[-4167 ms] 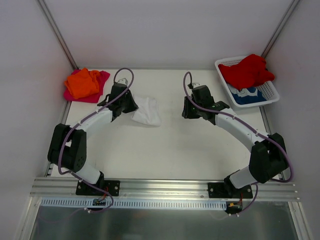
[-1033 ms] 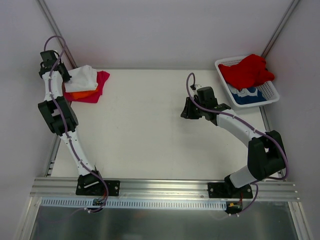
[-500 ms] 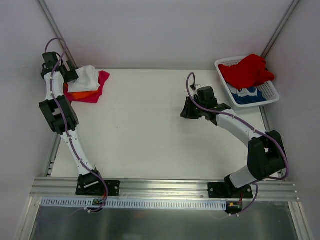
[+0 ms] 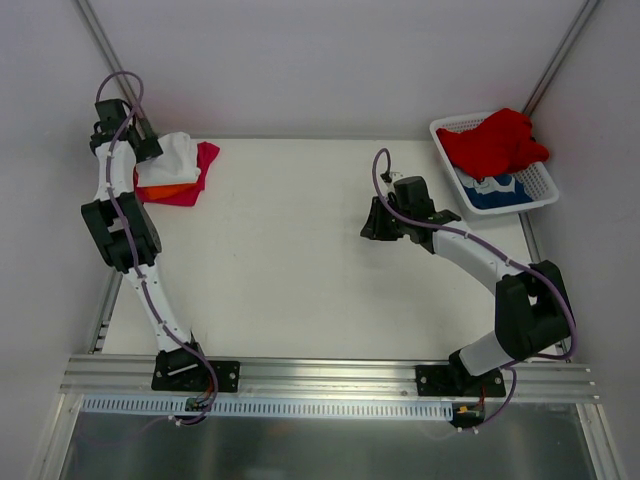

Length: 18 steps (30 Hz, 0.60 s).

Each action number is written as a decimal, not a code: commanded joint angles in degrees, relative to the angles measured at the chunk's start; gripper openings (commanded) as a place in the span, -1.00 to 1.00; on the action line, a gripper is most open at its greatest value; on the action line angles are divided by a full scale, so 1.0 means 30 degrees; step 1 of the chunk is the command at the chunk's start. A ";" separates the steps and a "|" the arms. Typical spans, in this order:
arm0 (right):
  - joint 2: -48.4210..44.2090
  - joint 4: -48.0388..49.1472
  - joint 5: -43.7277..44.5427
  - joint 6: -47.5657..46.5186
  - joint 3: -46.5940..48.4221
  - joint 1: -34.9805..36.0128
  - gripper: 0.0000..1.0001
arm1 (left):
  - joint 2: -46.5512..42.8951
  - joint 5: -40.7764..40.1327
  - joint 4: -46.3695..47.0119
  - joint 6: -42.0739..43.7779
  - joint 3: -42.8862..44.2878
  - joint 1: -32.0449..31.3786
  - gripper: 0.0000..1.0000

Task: Fold and stack the t-shirts
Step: Put the neatly folded tshirt into the corner of the board with the left arm

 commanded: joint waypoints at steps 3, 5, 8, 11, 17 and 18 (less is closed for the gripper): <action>0.0083 0.1079 -0.0472 0.0367 -0.0216 0.0108 -0.41 | -0.3465 -0.2025 0.0278 0.0696 -0.0364 -0.1174 0.98; 0.0084 0.1226 -0.0501 0.0397 -0.0275 0.0108 -0.41 | -0.4139 -0.2524 0.0278 0.0815 -0.0598 -0.1495 0.98; 0.0113 0.1226 -0.0501 0.0368 -0.0276 0.0137 -0.41 | -0.5106 -0.2760 0.0365 0.0845 -0.0921 -0.1818 0.98; -0.0033 0.1226 -0.0443 0.0309 -0.0304 0.0137 -0.41 | -0.5752 -0.2759 0.0336 0.0786 -0.1126 -0.2082 0.98; -0.0005 0.1168 -0.0384 0.0309 -0.0305 0.0137 -0.40 | -0.6163 -0.2642 0.0307 0.0262 -0.2033 -0.3721 0.98; -0.0062 0.1081 -0.0326 0.0309 -0.0276 0.0108 -0.39 | -0.6308 -0.2642 0.0307 0.0026 -0.2267 -0.4014 0.98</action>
